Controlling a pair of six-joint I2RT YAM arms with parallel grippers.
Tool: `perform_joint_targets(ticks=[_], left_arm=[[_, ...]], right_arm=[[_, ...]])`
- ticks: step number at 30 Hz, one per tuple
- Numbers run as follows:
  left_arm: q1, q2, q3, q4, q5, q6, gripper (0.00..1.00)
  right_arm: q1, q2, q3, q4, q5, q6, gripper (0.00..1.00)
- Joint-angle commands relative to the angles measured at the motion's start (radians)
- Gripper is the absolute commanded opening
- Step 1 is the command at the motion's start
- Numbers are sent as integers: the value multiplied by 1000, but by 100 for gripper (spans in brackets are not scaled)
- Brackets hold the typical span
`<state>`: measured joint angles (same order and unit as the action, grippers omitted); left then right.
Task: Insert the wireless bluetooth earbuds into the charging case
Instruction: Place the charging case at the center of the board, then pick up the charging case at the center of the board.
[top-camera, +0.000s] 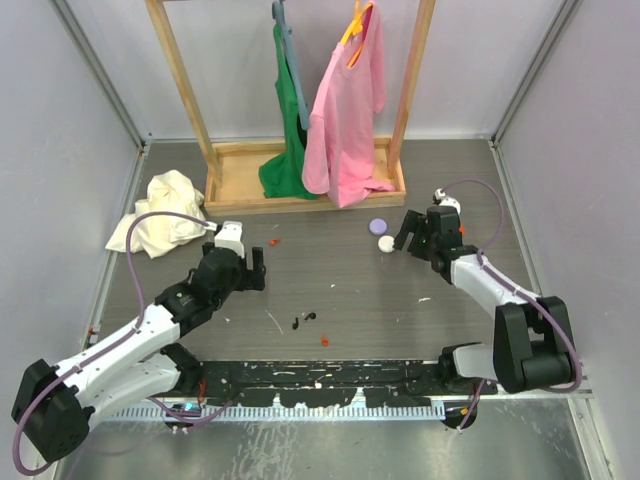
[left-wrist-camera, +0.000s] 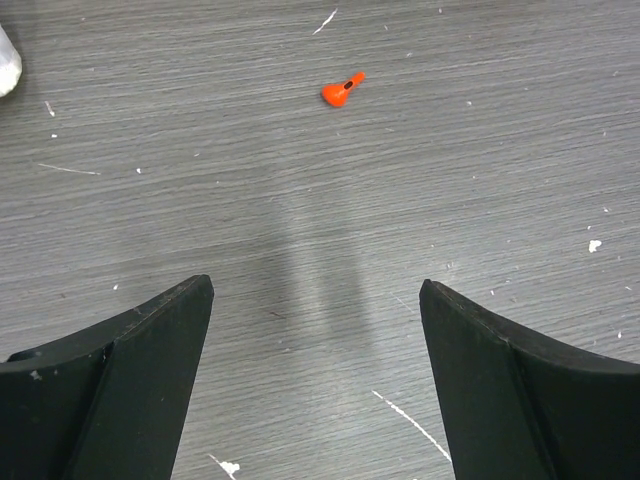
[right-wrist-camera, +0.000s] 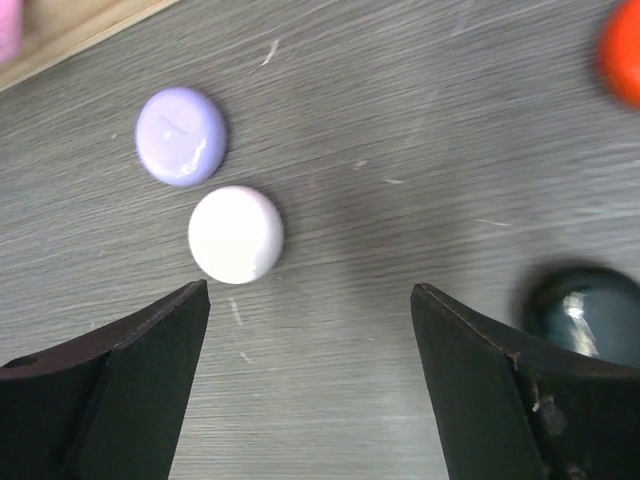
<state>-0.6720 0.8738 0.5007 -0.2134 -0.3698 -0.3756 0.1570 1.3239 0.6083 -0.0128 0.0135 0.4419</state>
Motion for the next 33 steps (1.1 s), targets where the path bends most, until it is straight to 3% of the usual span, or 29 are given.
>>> perform_joint_targets(ticks=[1,6,19,27,33], left_arm=[[6,-39,-9,60,5,9,87],[6,-48,-14,62,25,5,87],[6,-70,-22,63,54,2,87],[6,-64,-24,80,94,3,87],[7,-79,-38,121,159,4,87]], right_arm=[[-38,-84,89,-238,207,-78,90],[-123,-69,127,-330,321,-97,90],[-159,135,145,-299,303,-70,77],[-159,119,128,-290,285,-79,66],[-155,83,101,-285,214,-86,48]])
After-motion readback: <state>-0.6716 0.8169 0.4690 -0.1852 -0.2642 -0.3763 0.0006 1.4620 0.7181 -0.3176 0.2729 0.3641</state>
